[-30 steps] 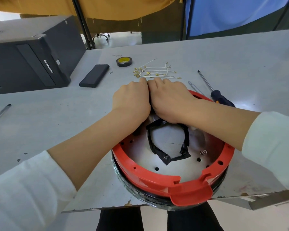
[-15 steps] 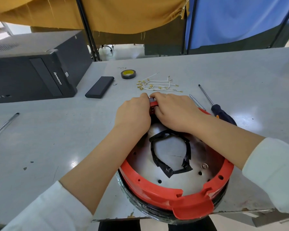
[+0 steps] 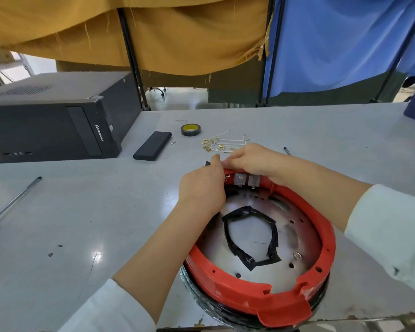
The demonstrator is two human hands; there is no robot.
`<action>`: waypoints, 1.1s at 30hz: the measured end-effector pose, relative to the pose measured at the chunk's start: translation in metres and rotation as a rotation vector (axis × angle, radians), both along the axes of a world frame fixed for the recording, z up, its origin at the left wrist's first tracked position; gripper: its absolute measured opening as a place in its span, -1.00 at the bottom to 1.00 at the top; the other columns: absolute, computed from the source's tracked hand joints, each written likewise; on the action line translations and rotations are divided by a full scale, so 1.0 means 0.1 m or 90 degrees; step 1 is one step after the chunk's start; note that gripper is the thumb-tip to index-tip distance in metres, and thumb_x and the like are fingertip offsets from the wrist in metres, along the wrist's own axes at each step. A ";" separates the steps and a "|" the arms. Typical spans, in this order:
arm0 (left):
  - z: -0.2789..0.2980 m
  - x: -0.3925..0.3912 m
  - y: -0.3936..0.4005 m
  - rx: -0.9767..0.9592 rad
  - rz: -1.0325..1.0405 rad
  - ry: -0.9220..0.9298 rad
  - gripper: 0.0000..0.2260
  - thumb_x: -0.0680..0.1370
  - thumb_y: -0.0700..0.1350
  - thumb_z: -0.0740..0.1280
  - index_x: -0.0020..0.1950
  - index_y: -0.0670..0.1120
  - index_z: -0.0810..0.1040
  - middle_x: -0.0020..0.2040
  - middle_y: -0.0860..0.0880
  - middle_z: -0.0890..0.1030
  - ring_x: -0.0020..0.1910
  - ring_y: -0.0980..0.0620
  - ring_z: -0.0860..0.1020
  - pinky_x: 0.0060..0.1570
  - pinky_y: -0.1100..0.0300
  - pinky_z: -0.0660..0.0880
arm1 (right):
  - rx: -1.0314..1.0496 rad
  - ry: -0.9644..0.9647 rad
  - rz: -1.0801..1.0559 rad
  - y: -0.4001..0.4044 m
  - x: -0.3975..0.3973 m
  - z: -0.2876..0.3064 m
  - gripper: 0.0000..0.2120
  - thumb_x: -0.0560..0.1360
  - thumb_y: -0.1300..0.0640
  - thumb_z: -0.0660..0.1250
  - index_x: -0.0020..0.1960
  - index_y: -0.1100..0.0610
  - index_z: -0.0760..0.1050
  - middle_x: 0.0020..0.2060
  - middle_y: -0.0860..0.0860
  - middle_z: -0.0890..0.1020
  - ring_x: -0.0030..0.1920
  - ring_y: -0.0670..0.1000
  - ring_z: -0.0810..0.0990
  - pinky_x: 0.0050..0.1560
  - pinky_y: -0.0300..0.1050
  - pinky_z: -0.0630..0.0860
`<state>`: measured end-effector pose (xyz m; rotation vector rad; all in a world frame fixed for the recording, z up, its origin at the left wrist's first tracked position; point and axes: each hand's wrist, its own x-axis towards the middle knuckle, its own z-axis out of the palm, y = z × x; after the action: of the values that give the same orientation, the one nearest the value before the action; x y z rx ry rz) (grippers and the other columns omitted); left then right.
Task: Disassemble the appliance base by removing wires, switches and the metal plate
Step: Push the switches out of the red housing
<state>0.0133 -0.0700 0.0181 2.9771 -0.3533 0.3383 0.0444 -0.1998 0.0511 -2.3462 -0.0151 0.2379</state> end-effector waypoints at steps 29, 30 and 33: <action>0.04 0.04 0.02 0.024 -0.024 0.033 -0.86 0.49 -0.20 0.20 -0.02 -0.02 0.28 0.03 -0.10 0.55 -0.09 -0.14 0.50 -0.26 0.14 0.25 | -0.224 -0.136 0.048 -0.32 0.22 -0.06 -0.69 0.53 0.17 0.22 0.27 0.08 0.46 0.18 0.04 0.53 0.11 0.02 0.49 0.05 -0.16 0.39; 0.04 0.03 0.01 0.017 -0.022 0.040 -0.86 0.50 -0.18 0.21 0.03 -0.03 0.33 0.04 -0.10 0.55 -0.05 -0.15 0.52 -0.25 0.14 0.26 | -0.207 -0.119 0.070 -0.31 0.13 -0.05 -0.71 0.55 0.18 0.18 0.24 0.06 0.48 0.15 0.01 0.55 0.08 -0.01 0.50 0.02 -0.19 0.38; 0.05 0.02 0.02 -0.008 0.006 0.059 -0.77 0.51 -0.13 0.23 0.16 -0.04 0.39 0.08 -0.10 0.55 0.04 -0.15 0.53 -0.19 0.15 0.29 | -0.215 -0.103 0.122 -0.29 -0.14 -0.08 -0.70 0.57 0.16 0.10 0.22 0.02 0.48 0.11 -0.04 0.56 0.09 -0.03 0.49 0.07 -0.15 0.38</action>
<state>0.0152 -0.0678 0.0236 2.9705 -0.3269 0.2019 0.0302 -0.2283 0.0431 -2.6979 -0.3004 0.1515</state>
